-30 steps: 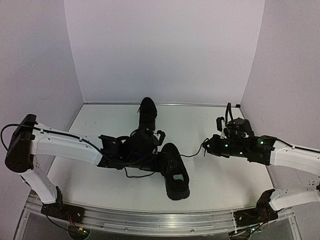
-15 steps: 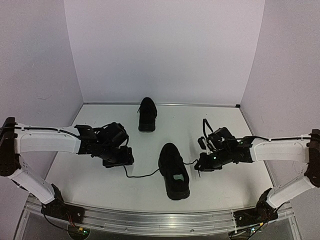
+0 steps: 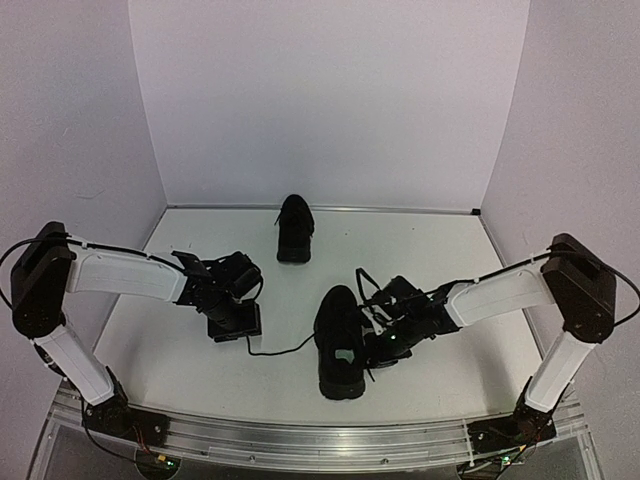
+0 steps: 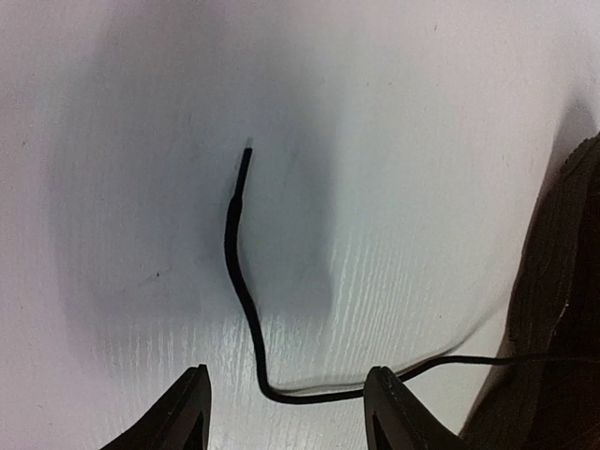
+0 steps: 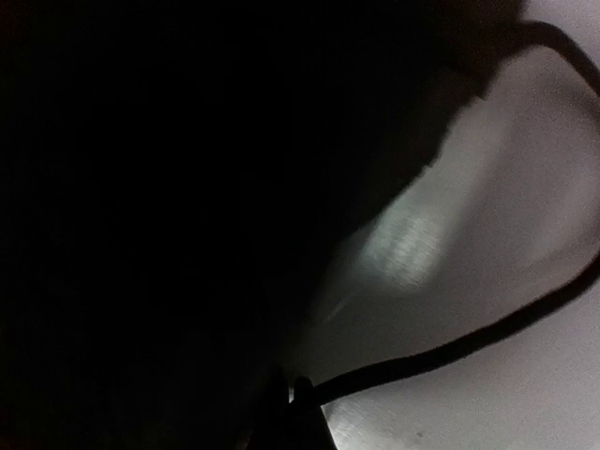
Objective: Tie the shoes
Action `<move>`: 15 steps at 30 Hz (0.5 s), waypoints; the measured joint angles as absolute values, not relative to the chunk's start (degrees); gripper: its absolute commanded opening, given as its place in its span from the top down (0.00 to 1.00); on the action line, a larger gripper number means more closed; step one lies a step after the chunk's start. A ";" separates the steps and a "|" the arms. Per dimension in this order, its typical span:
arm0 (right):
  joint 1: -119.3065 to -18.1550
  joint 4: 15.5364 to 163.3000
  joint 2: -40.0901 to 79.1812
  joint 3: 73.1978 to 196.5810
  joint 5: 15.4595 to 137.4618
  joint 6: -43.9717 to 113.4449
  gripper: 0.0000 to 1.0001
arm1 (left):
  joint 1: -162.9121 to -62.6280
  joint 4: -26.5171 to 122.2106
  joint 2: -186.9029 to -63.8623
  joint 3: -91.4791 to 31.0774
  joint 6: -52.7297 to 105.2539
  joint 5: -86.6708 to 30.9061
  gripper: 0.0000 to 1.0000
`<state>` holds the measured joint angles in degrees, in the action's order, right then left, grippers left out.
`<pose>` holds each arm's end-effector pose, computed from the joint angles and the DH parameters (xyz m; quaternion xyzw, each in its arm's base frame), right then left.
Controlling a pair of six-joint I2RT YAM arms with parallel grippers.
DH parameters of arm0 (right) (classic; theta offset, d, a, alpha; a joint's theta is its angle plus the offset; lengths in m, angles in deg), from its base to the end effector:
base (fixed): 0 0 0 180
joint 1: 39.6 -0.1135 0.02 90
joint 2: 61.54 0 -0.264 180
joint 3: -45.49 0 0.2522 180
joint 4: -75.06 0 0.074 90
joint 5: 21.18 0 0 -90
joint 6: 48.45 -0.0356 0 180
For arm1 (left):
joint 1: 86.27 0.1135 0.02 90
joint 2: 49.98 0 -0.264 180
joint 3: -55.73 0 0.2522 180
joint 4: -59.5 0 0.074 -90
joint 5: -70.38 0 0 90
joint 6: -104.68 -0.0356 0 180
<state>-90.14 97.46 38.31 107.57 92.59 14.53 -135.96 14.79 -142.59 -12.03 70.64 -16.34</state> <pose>0.1907 0.2543 0.1267 -0.2446 0.9149 0.3129 0.0717 0.1951 -0.2268 0.1686 -0.0589 0.9820 -0.1243 0.1296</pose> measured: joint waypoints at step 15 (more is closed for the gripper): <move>-83.78 96.98 42.47 113.11 87.52 17.76 1.00 | -133.40 15.37 -145.18 -13.12 68.42 -18.00 0.49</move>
